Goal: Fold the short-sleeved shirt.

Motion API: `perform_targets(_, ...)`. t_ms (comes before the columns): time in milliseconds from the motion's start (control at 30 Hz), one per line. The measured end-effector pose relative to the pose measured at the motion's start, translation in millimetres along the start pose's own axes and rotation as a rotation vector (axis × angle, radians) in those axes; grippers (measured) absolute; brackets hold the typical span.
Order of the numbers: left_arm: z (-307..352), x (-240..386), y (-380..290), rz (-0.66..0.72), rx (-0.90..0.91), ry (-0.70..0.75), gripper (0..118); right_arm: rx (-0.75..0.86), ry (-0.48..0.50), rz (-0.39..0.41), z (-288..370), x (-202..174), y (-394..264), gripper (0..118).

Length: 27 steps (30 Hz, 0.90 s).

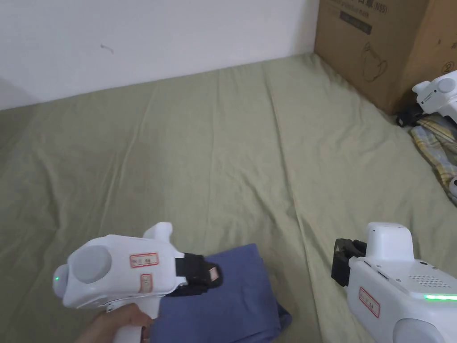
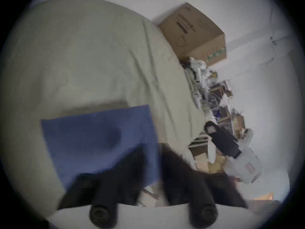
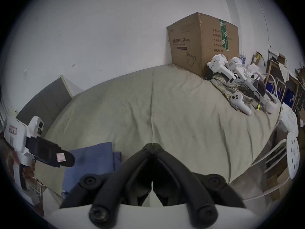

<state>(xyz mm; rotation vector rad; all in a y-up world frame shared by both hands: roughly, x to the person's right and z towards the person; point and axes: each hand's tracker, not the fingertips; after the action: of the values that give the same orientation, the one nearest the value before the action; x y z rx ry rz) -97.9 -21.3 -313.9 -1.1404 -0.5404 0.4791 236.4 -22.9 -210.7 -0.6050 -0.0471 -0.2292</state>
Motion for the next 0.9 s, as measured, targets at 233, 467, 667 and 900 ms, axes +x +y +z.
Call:
perform_targets(233,-38,-10,-24,0.021,-0.111,-0.008,3,-0.006,0.016,-0.003,-3,-3,-1,0)
perform_targets(467,-96,36,-35,-0.054,-0.184,-0.012,3,-0.001,0.004,-0.01,1,6,1,0)
perform_targets(667,-113,68,-41,-0.148,-0.207,-0.009,3,-0.004,-0.014,-0.033,4,16,1,0)
perform_targets(900,-86,70,-43,-0.169,-0.148,-0.133,3,-0.007,-0.017,-0.013,12,14,8,0)
